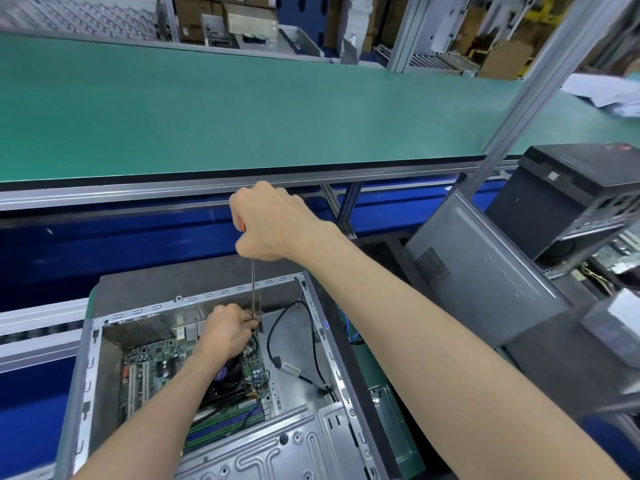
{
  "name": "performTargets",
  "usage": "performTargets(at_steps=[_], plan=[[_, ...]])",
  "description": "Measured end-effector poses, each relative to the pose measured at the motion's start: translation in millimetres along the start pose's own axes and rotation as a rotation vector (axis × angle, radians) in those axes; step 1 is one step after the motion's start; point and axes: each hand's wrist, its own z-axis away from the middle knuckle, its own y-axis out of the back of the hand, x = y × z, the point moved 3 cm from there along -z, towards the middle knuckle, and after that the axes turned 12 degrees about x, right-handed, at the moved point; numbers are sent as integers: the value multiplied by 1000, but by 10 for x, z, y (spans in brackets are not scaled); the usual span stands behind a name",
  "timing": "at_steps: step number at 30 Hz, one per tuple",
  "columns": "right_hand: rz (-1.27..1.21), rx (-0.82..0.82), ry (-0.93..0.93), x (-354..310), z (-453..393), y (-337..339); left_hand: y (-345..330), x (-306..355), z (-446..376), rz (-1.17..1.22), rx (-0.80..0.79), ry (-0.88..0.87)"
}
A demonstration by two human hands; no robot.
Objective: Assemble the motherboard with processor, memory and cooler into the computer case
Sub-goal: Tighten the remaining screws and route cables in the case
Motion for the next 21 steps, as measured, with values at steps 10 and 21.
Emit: performTargets(at_steps=[10, 21], plan=[[-12, -37, 33, -57, -29, -20, 39, 18, 23, 1, -15, -10], [144, 22, 26, 63, -25, -34, 49, 51, 42, 11, -4, 15]])
